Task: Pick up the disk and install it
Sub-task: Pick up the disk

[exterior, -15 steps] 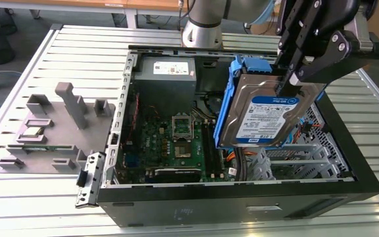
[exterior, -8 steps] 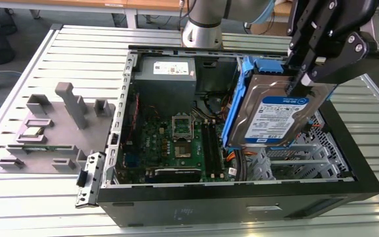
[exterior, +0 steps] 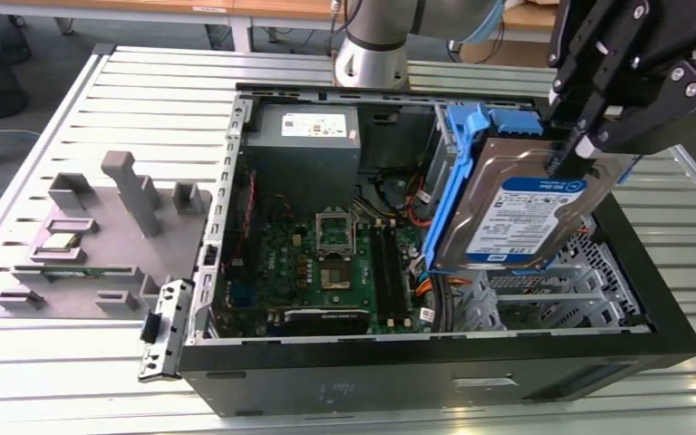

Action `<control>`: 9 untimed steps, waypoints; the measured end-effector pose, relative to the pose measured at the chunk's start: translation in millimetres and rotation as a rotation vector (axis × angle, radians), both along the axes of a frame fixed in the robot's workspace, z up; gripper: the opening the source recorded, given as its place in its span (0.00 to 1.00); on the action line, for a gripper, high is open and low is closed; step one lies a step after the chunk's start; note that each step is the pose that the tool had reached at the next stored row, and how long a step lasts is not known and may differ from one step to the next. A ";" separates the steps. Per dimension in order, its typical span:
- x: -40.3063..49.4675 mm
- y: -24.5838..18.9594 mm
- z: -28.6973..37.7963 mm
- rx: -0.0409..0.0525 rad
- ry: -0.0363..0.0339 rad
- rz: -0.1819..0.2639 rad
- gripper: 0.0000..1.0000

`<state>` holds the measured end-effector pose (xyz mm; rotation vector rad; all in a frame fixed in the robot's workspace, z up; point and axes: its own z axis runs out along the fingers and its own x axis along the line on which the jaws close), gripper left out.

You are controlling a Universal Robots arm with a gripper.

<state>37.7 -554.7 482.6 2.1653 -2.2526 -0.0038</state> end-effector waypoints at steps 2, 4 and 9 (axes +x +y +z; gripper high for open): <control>3.2 0.0 0.0 -0.0001 0.0000 0.000 0.35; 6.2 0.0 0.0 -0.0001 0.0000 0.000 0.35; 8.5 0.0 0.0 -0.0001 0.0001 0.000 0.35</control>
